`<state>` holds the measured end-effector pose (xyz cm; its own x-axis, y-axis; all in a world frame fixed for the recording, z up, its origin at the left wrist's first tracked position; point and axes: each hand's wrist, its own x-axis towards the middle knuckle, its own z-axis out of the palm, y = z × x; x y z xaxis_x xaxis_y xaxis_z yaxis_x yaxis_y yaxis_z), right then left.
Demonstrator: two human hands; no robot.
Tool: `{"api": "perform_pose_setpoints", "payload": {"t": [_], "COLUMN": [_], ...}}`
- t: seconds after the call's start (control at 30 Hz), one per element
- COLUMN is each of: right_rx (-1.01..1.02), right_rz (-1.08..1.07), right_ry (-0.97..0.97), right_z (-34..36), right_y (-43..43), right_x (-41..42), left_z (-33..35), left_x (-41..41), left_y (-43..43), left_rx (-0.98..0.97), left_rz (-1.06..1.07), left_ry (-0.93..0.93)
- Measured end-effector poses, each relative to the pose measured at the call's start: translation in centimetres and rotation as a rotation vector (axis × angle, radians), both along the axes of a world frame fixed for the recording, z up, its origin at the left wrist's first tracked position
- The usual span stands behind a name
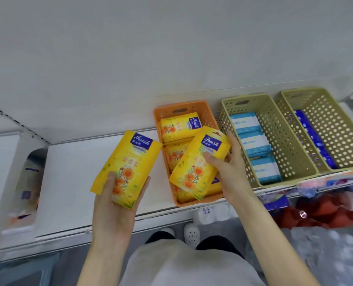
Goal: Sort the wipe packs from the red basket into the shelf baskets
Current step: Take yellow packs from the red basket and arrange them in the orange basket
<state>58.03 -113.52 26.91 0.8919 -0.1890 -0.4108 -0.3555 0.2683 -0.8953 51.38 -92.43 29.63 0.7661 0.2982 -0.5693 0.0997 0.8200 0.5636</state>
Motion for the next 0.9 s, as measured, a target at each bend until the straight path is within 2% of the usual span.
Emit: {"api": "perform_pose_setpoints", "payload": {"t": [0.13, 0.27, 0.43, 0.6, 0.7, 0.8, 0.9], "right_rx": [-0.039, 0.011, 0.223, 0.324, 0.309, 0.249, 0.089], "right_rz": [-0.035, -0.092, -0.214, -0.388, -0.468, -0.455, -0.454], "right_ry": [0.079, 0.119, 0.197, 0.368, 0.441, 0.509, 0.519], "right_z": [0.2, 0.1, -0.3, -1.1, -1.6, -2.5, -3.2], "right_y": [0.5, 0.7, 1.8, 3.3, 3.5, 3.8, 4.3], "right_x": [0.2, 0.3, 0.8, 2.1, 2.9, 3.6, 3.9], "left_z": [-0.3, -0.5, -0.8, -1.0, -1.1, -1.1, -1.1], "left_x": [-0.3, -0.6, -0.8, -0.3, -0.1, -0.1, -0.2], "left_y": [0.4, 0.9, 1.1, 0.4, 0.0, -0.2, -0.2], "left_rx": [0.005, -0.006, -0.033, -0.016, 0.002, -0.005, 0.000], "left_rz": [0.016, 0.043, 0.067, 0.053, 0.042, 0.033, 0.024], "left_ry": [0.017, 0.025, 0.022, 0.024, 0.014, 0.024, 0.034]}}
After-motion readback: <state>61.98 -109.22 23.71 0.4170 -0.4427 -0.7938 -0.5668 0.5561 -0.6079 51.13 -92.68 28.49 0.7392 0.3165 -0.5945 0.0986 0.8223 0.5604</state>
